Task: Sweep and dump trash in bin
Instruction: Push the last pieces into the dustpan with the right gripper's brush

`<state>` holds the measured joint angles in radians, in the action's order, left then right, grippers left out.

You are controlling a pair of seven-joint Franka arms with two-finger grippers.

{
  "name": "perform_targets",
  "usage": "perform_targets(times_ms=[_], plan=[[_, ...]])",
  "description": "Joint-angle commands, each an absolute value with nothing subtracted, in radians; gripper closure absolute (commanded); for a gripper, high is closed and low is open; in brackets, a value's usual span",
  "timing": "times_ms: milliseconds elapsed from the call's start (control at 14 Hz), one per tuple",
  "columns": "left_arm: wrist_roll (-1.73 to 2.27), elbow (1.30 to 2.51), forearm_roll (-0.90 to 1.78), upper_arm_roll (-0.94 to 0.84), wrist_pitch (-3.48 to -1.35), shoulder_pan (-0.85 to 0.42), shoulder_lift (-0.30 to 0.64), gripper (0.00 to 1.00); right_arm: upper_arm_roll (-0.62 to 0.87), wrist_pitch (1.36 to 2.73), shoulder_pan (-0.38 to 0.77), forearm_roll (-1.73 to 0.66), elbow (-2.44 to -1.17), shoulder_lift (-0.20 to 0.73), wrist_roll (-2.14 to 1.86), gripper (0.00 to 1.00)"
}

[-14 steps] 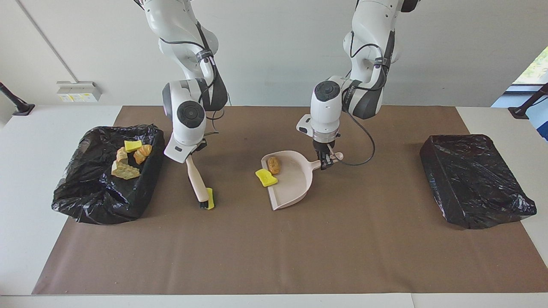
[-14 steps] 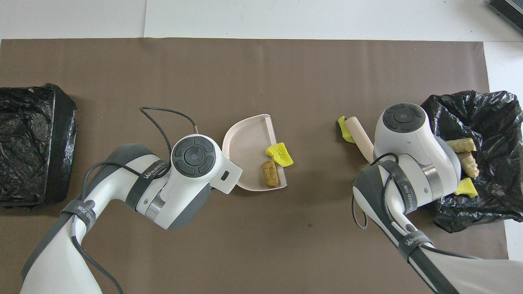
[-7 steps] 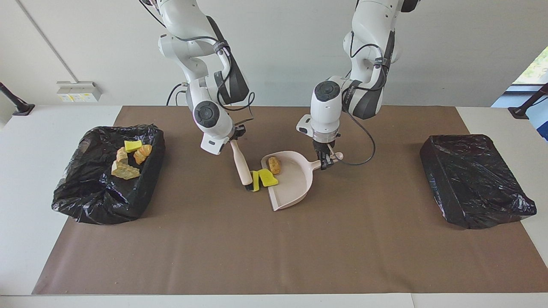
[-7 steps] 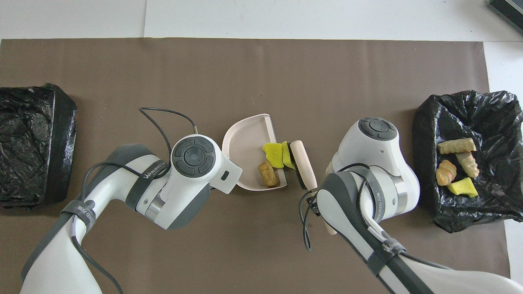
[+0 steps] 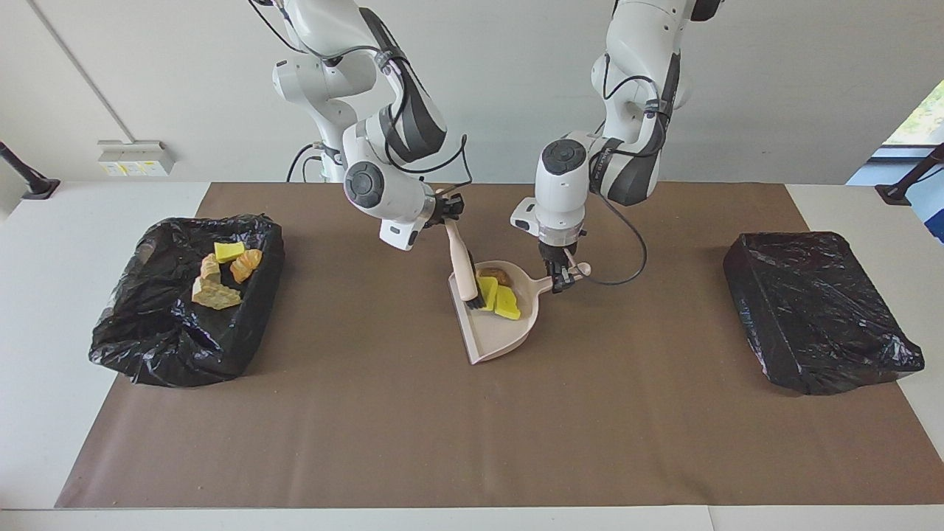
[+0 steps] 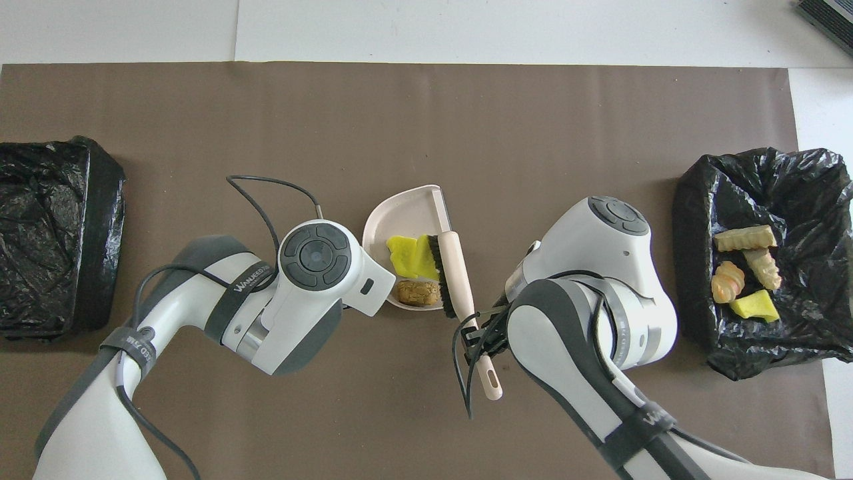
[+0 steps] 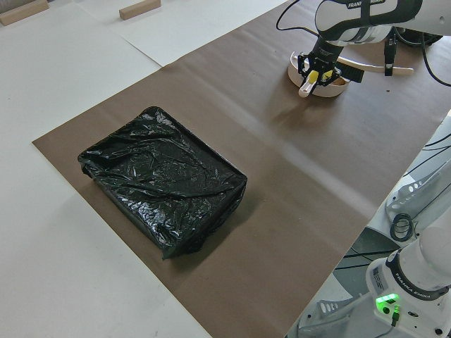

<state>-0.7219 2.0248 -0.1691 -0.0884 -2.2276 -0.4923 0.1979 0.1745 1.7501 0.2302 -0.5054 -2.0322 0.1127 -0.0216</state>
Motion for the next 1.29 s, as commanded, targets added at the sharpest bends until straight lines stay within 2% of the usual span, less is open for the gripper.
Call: perform_targets(times_ms=[0, 143, 358, 788, 1075, 1218], plan=[[-0.709, 2.065, -0.163, -0.084, -2.266, -0.492, 0.169, 1.00, 0.186, 1.700, 0.227, -0.372, -2.000, 0.078, 0.046, 1.00], [-0.706, 2.066, -0.161, -0.084, -2.266, -0.491, 0.169, 1.00, 0.186, 1.712, 0.270, -0.341, -2.043, 0.045, 0.072, 1.00], [-0.706, 2.066, -0.161, -0.084, -2.266, -0.491, 0.169, 1.00, 0.186, 1.825, 0.359, -0.301, -2.164, 0.000, 0.084, 1.00], [-0.704, 2.066, -0.160, -0.084, -2.272, -0.491, 0.170, 1.00, 0.189, 1.901, 0.388, -0.328, -2.247, -0.020, 0.187, 1.00], [-0.704, 2.066, -0.160, -0.084, -2.273, -0.491, 0.170, 1.00, 0.193, 1.876, 0.426, -0.431, -2.235, -0.023, 0.219, 1.00], [-0.704, 2.066, -0.160, -0.084, -2.273, -0.491, 0.170, 1.00, 0.192, 1.810, 0.433, -0.431, -2.233, -0.034, 0.227, 1.00]])
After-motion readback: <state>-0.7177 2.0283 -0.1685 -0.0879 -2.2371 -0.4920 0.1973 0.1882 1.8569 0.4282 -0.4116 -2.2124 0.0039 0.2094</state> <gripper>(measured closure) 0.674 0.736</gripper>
